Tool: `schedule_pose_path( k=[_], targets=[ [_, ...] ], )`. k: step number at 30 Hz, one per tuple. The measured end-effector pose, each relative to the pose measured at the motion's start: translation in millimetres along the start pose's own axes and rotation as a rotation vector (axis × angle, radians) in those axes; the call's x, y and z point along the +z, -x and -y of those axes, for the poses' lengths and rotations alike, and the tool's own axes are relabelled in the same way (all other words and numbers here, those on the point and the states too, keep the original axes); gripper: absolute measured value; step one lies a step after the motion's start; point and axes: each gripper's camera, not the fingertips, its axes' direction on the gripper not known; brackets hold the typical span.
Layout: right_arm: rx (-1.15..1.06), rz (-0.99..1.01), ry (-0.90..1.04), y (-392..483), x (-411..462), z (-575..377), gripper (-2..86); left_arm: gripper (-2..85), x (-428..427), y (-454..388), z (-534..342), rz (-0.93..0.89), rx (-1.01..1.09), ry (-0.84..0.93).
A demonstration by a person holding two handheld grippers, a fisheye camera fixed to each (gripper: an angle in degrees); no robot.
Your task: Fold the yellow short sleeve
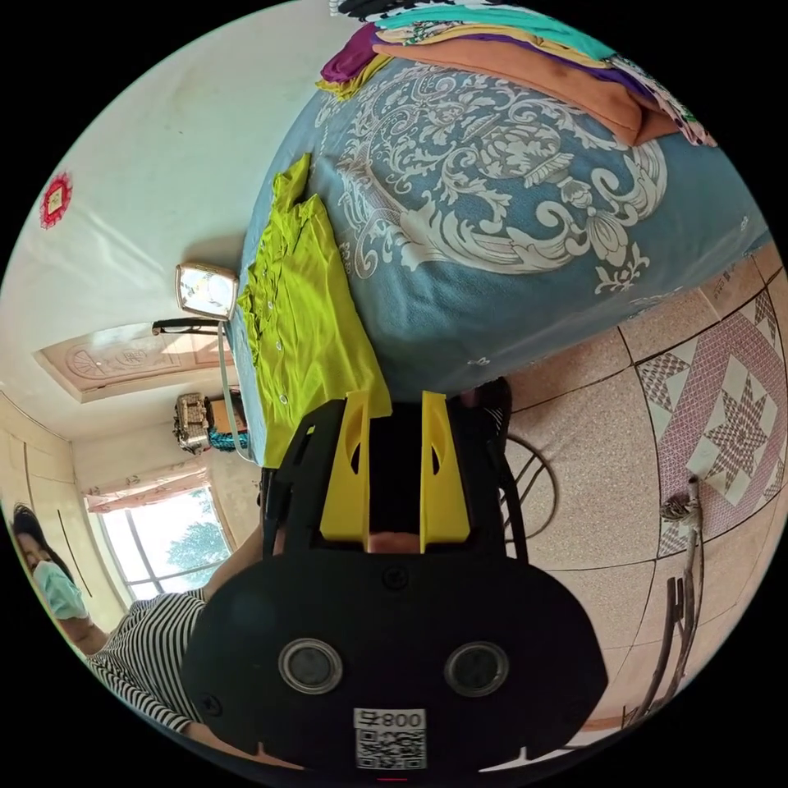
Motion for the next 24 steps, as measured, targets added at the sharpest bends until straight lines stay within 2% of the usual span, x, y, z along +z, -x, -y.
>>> schedule_pose_path(
  k=[6, 18, 24],
  targets=[
    [0.004, 0.066, 0.02, -38.9, 6.6, -6.0, 10.0, 13.2, -14.8, 3.3, -19.8, -0.098, -0.024, -0.02],
    [0.049, 0.171, -0.021, -117.8, -9.6, -34.0, 10.5, 11.8, -42.7, -29.6, -43.1, -0.139, -0.005, 0.0],
    [0.052, 0.213, 0.014, -140.6, 1.5, -41.7, 8.3, 7.9, -61.9, -55.6, -53.2, -0.132, 0.01, 0.011]
  ],
)
